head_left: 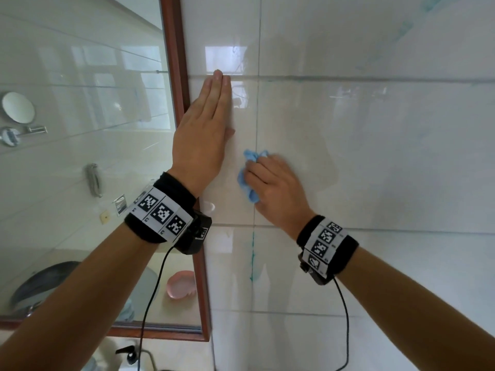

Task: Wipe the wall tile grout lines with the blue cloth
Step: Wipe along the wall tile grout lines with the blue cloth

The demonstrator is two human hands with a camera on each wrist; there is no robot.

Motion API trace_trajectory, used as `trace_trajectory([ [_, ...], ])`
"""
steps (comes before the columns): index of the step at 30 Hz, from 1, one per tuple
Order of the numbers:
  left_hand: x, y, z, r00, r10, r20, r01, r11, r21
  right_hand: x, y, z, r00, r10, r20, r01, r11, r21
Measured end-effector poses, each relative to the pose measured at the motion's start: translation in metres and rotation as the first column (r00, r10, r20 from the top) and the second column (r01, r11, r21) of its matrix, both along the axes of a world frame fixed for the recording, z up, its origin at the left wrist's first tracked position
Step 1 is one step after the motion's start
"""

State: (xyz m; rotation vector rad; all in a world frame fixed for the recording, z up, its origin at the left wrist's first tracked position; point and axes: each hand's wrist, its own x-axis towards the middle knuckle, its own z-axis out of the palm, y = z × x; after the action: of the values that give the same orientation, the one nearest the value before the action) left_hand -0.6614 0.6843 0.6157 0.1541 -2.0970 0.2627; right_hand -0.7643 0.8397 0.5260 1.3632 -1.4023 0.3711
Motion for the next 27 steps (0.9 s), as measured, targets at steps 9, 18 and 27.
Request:
trace_trajectory([
  [9, 0.003, -0.001, 0.001, 0.999, -0.024, 0.023, 0.023, 0.999, 0.046, -0.012, 0.012, 0.134, 0.997, 0.066, 0.034, -0.053, 0.954, -0.294],
  [18, 0.003, 0.003, 0.002, 0.999, -0.037, 0.012, 0.036, 0.997, 0.061, -0.001, 0.003, -0.001, 0.999, 0.017, -0.037, -0.016, 0.999, 0.035],
  [27, 0.005, 0.001, 0.003, 0.994, -0.103, 0.034, 0.098, 0.988, 0.121, -0.012, 0.008, 0.11, 0.999, 0.0, 0.053, 0.011, 0.976, -0.216],
])
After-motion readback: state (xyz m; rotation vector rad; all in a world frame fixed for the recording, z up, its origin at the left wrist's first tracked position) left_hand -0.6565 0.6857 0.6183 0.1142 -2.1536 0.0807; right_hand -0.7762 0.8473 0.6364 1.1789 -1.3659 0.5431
